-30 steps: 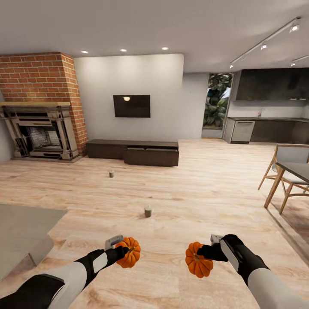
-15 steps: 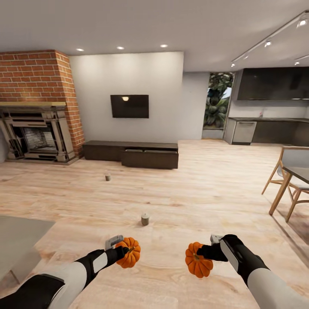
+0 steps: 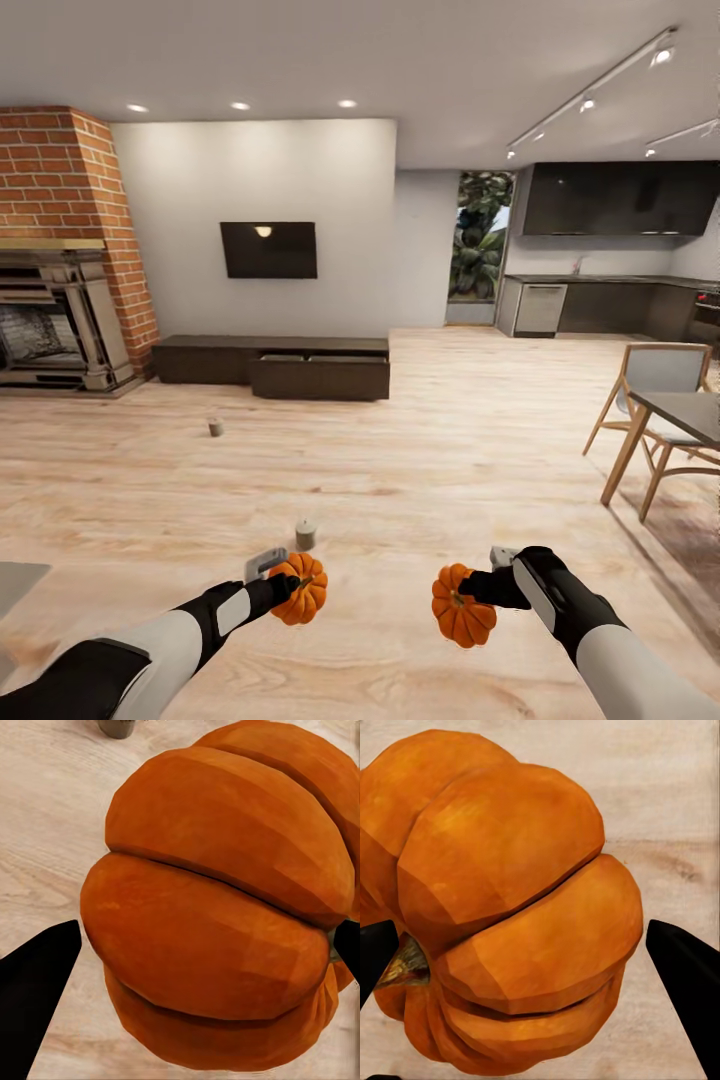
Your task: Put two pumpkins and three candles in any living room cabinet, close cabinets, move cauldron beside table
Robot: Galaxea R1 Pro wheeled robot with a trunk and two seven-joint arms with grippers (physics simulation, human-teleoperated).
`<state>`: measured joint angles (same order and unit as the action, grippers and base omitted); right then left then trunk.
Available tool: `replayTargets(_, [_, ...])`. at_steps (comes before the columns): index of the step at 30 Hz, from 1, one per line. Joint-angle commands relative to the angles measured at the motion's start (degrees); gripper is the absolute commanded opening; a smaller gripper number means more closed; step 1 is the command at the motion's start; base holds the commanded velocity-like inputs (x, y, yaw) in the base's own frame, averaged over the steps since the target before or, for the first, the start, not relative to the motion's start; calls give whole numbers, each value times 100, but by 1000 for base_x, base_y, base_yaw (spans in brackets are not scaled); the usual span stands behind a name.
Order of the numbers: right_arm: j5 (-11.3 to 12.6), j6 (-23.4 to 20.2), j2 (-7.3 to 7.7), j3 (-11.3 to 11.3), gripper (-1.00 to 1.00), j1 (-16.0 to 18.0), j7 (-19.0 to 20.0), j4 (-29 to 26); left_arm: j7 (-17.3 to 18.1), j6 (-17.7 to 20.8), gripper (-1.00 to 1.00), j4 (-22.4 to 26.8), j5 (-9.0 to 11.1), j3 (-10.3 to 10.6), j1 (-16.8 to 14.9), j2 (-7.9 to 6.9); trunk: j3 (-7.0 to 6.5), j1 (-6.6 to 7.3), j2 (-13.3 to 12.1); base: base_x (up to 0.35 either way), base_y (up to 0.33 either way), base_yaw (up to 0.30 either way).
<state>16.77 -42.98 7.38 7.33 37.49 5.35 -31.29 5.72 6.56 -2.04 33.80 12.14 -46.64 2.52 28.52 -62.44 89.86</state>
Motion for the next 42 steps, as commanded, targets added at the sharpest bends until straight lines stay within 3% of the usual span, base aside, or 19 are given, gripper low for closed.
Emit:
replayTargets(1, [29, -18, 9, 32, -100, 4, 9, -8, 26, 4, -100, -16, 66, 25, -12, 3, 5, -3, 4, 293, -219, -27])
replayTargets(42, [28, -23, 9, 32, -100, 4, 1, 1, 26, 4, -100, -15, 66, 25, -12, 3, 5, -3, 4, 291, -223, -1])
